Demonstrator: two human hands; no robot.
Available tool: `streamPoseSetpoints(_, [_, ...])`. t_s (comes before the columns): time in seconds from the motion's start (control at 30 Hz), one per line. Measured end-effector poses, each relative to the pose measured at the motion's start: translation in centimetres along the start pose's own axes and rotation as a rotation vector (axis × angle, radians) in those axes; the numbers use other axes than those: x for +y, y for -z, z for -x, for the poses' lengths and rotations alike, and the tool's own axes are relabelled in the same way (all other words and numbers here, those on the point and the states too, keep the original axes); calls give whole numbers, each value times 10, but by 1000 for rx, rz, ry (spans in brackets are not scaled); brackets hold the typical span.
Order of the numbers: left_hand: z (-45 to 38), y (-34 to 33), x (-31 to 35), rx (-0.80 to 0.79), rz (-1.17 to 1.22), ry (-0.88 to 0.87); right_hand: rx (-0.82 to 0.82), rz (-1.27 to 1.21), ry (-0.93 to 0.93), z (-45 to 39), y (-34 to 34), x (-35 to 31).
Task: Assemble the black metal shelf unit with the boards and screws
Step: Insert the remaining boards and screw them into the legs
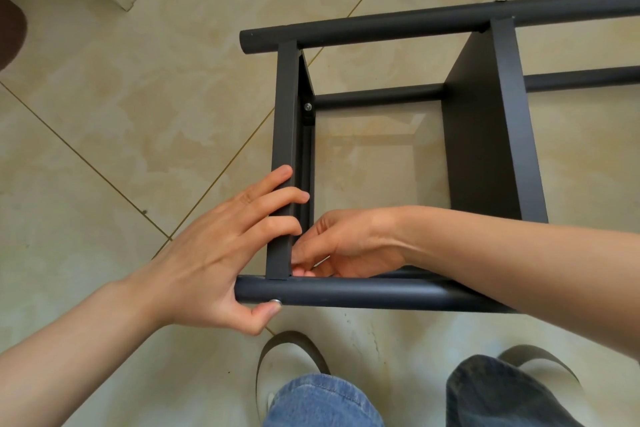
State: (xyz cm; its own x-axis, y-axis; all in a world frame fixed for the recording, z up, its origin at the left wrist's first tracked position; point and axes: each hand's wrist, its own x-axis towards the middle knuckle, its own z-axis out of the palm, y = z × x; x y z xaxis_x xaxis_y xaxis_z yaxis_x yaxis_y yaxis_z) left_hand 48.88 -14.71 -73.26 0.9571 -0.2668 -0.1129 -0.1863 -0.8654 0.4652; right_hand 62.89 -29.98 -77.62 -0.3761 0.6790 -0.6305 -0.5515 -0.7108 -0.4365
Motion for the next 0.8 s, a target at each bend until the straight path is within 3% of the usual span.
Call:
streamPoseSetpoints(0.23, [1, 0, 0, 0, 3, 0, 81, 71, -36, -7, -5, 2])
streamPoseSetpoints(0.8, [1, -1, 0, 4, 23, 4, 25, 55, 0, 2, 2, -2])
